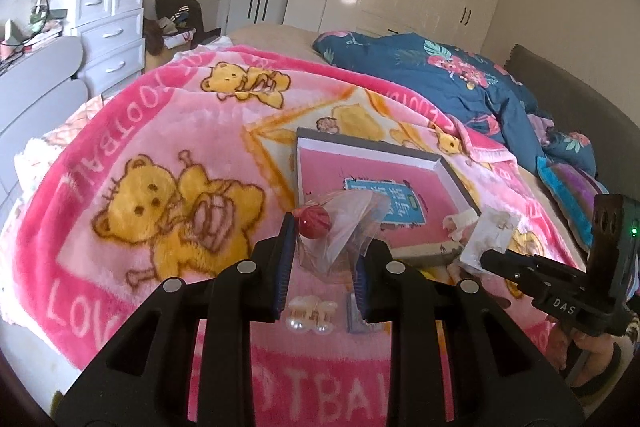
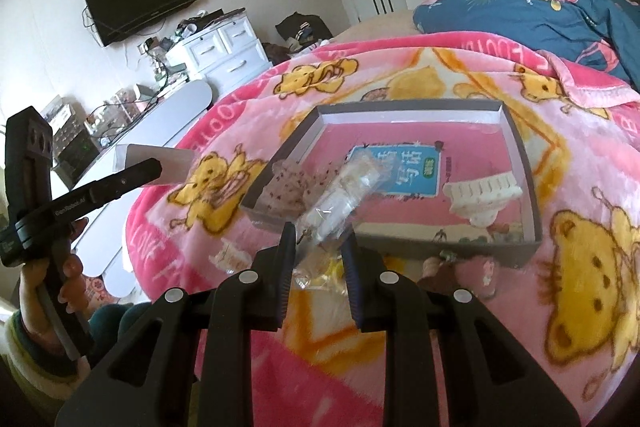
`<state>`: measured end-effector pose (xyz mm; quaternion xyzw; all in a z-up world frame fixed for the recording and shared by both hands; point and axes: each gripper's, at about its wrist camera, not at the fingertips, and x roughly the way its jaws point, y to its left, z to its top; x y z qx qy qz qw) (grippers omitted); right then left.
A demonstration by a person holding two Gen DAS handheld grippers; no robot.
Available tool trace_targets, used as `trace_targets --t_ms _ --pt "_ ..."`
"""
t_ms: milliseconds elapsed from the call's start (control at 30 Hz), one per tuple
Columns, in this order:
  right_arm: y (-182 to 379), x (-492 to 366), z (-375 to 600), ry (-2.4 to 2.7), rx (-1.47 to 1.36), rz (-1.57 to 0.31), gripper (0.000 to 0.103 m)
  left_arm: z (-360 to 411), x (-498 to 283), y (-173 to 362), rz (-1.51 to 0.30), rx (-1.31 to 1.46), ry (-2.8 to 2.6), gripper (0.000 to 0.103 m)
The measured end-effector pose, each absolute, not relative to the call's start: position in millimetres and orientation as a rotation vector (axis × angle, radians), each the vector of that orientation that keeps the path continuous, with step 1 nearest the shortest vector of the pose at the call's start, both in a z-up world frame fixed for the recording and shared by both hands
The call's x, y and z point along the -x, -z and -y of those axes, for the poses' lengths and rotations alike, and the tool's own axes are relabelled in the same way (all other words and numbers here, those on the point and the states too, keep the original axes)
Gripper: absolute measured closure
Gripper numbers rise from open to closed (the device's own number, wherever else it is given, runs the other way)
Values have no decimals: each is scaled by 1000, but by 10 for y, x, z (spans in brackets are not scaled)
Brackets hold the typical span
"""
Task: Organize jewelry
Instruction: 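Lift the red-bead bag with the left tool while the right tool carries the white-card bag over the tray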
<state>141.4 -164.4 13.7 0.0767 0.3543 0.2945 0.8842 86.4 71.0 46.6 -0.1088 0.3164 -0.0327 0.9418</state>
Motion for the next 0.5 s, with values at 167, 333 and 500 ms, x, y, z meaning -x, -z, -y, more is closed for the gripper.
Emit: trace_targets --t_ms 167,333,500 --pt "-149 -1561 1710 -587 -166 -722 88 -704 -1027 -465 -652 225 67 85" --pt "-141 -1717 1808 -550 -176 -714 92 -634 -1175 -430 -666 223 77 85" --pt "-31 -1721 1877 -599 -171 -782 85 -513 -1299 -368 -684 211 100 85"
